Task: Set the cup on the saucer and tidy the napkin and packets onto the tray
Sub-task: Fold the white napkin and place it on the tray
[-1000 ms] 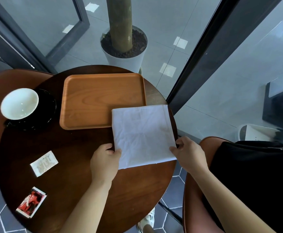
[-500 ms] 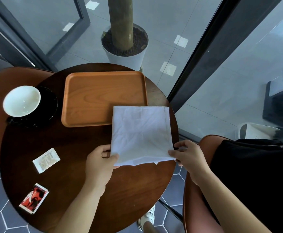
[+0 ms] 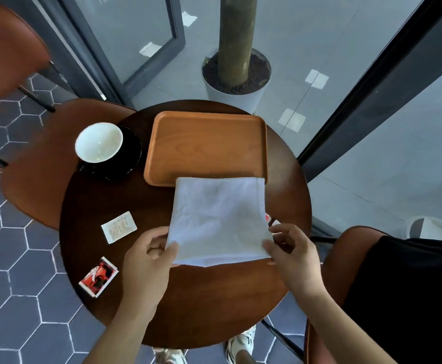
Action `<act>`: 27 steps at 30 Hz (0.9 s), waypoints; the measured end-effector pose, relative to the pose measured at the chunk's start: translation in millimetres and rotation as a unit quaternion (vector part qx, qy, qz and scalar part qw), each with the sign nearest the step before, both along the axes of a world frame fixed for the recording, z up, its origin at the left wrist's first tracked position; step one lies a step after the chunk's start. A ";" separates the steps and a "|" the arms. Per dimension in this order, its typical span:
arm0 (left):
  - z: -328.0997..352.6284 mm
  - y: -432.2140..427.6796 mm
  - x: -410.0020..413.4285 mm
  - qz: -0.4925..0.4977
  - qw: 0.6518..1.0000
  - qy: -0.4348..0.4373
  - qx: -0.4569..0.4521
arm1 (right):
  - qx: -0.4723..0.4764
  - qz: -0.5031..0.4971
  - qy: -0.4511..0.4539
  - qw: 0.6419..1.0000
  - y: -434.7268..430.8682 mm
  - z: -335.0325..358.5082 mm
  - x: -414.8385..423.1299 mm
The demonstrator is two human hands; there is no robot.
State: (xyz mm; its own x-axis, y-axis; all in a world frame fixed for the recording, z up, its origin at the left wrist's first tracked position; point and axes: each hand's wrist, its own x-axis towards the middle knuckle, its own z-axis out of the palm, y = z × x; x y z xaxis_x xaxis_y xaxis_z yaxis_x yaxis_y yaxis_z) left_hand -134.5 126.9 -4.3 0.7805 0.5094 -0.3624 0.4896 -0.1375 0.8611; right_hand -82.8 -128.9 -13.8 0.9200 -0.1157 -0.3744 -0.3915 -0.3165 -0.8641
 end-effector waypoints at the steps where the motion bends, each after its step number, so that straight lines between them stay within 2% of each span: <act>1: -1.0 6.5 -7.8 0.015 1.000 -0.003 -0.019 | 0.017 0.008 0.008 1.000 6.6 -0.6 -4.2; 4: -4.6 27.8 -26.1 0.058 0.996 -0.003 -0.063 | 0.036 0.025 0.018 0.999 23.9 1.3 -18.1; 9: -10.5 54.5 -48.3 0.075 0.995 -0.016 -0.064 | 0.024 0.019 0.039 0.999 41.7 4.4 -40.1; 16: -16.8 79.3 -75.1 -0.066 0.995 -0.057 0.050 | 0.019 0.012 0.061 0.998 54.1 -0.3 -73.9; 19: -21.9 85.3 -87.3 -0.113 0.990 -0.076 0.036 | 0.044 -0.011 0.084 0.995 54.8 -8.9 -85.0; 23: -25.0 90.4 -99.7 -0.174 0.981 -0.084 -0.004 | 0.144 -0.047 0.150 0.977 44.1 -14.7 -88.0; 27: -26.2 95.1 -98.6 -0.247 0.956 -0.084 0.134 | 0.096 0.037 0.106 0.989 32.7 -13.9 -86.5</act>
